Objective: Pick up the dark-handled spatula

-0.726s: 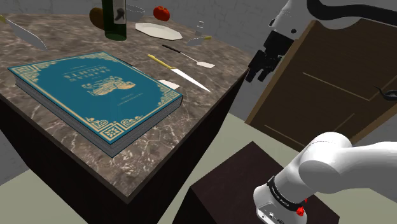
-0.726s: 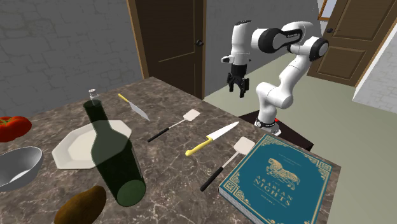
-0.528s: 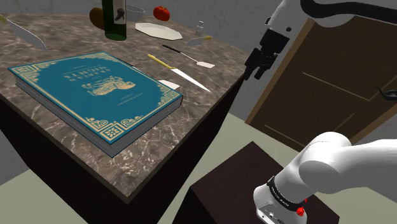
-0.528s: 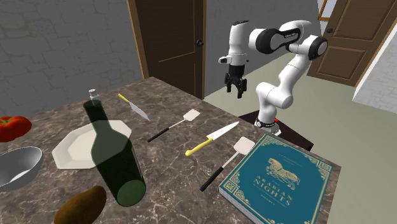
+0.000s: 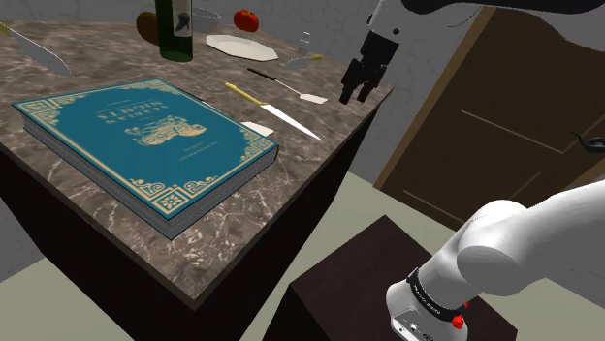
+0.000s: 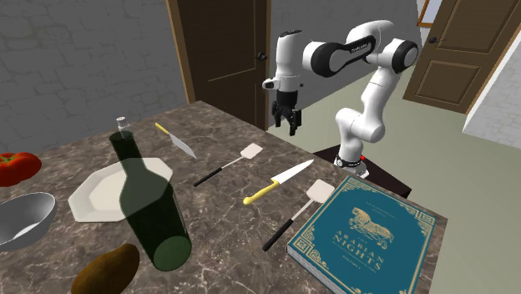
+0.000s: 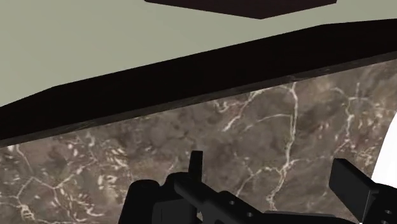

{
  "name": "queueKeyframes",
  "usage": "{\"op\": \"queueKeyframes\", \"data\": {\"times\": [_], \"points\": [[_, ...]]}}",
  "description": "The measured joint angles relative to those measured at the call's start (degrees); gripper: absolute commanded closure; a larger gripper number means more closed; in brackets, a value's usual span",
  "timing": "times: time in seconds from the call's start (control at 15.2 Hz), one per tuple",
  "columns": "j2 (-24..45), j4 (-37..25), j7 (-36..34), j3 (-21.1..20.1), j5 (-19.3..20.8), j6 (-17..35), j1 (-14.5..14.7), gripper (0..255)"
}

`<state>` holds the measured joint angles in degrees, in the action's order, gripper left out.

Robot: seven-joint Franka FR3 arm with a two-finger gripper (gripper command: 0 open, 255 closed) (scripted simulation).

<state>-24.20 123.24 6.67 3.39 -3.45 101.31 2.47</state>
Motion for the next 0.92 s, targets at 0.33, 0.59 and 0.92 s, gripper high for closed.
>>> {"op": "queueKeyframes", "data": {"times": [0.33,0.59,0.92], "points": [[11.9,-10.3,3.6,0.3,0.3,1.9,0.8,0],[20.4,-19.3,6.4,0.4,0.6,1.7,1.2,0],[32.3,-34.0,8.6,-0.3,0.9,-0.8,1.8,0]]}}
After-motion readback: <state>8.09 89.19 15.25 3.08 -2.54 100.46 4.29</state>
